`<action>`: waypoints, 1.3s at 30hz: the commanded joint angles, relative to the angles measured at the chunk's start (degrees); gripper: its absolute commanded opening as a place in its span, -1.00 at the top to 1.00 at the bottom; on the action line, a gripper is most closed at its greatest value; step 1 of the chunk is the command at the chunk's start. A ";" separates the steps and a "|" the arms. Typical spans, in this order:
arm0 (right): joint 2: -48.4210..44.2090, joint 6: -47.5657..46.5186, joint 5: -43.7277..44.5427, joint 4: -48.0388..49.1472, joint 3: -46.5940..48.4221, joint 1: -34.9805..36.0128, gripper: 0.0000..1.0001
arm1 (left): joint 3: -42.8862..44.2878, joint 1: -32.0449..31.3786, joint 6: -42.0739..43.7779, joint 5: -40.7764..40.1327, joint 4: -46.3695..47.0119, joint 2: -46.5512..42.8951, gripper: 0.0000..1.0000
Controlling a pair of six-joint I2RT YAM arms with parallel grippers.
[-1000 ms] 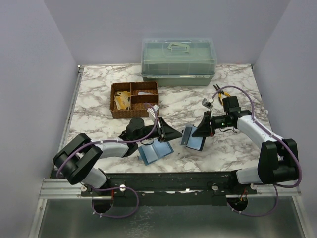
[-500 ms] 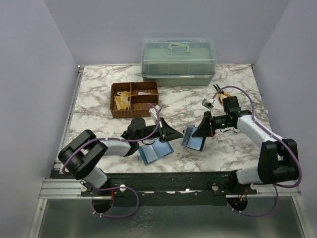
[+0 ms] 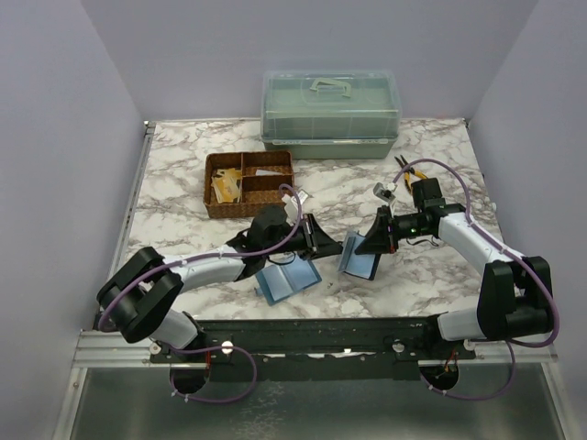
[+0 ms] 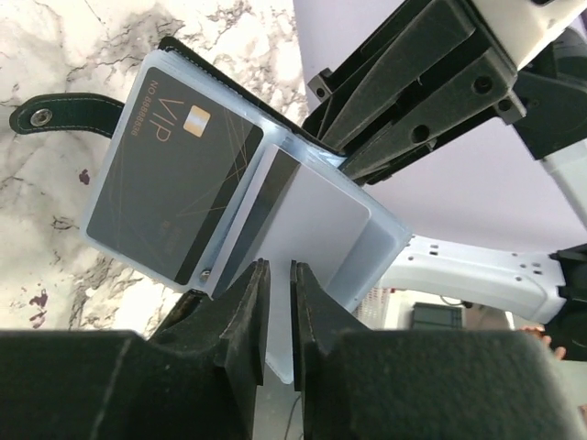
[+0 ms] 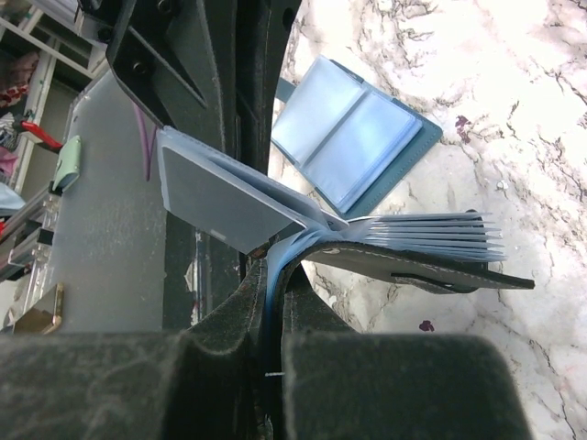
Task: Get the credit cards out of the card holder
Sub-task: Remove the credit card from the card holder.
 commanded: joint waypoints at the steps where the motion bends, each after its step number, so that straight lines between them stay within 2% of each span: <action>1: -0.94 -0.79 -3.15 -0.92 0.65 0.45 1.00 | 2.33 -1.15 4.35 -2.59 -7.57 -1.19 0.51; 6: -1.30 -0.10 -2.41 -0.25 0.36 0.45 1.00 | 1.45 -1.08 4.71 -4.95 -7.90 -5.98 0.14; 10: -0.94 0.00 -2.77 -0.30 0.64 0.45 1.00 | 1.02 -1.22 5.07 -5.25 -7.79 -8.56 0.00; 19: -1.32 0.00 -3.09 -0.48 0.57 0.43 1.00 | 2.15 -1.63 5.20 -3.46 -7.31 -4.19 0.00; 23: -1.35 0.00 -2.78 -0.53 0.44 0.44 1.00 | 1.56 -1.67 5.84 -6.52 -7.86 -6.88 0.01; 30: -1.06 0.18 -2.90 -0.37 0.66 0.40 1.00 | 4.09 -1.69 9.64 -12.65 -20.24 -14.14 -0.08; 39: -1.38 0.18 -3.00 -0.48 0.55 0.44 1.00 | 4.91 -1.69 9.69 -9.21 -18.75 -10.11 -0.12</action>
